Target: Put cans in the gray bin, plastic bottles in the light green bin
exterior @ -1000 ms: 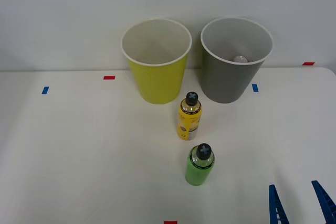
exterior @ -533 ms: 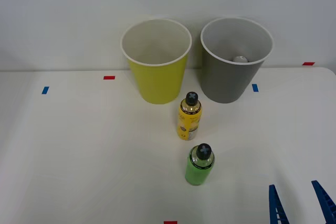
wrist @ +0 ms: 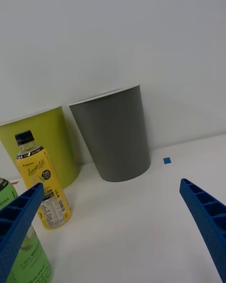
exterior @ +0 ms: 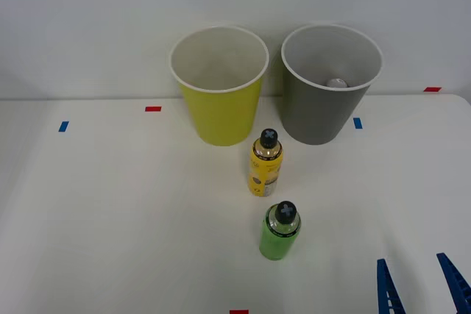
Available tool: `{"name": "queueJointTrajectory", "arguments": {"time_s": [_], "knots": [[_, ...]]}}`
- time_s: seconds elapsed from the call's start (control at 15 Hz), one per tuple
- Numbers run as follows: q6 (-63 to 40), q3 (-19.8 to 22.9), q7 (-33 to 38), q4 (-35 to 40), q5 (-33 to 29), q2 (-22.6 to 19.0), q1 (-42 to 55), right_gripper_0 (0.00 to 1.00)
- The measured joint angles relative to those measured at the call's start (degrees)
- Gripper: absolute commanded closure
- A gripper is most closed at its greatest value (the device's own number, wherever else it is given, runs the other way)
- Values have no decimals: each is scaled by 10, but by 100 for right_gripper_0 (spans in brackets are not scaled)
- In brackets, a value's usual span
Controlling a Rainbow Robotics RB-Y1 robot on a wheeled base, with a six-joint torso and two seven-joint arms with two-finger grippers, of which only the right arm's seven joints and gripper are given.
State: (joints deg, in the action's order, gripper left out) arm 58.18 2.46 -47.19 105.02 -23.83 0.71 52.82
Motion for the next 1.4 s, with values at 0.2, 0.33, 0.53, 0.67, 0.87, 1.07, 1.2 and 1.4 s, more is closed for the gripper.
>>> {"name": "queueJointTrajectory", "arguments": {"time_s": [0.2, 0.33, 0.53, 0.67, 0.87, 1.07, 1.2, 1.4], "knots": [[0, 0, 0, 0, 0, 0, 0, 0], [0, 0, 0, 0, 0, 0, 0, 0], [0, 0, 0, 0, 0, 0, 0, 0], [0, 0, 0, 0, 0, 0, 0, 0], [0, 0, 0, 0, 0, 0, 0, 0], [0, 0, 0, 0, 0, 0, 0, 0], [0, 0, 0, 0, 0, 0, 0, 0], [0, 0, 0, 0, 0, 0, 0, 0]]}}
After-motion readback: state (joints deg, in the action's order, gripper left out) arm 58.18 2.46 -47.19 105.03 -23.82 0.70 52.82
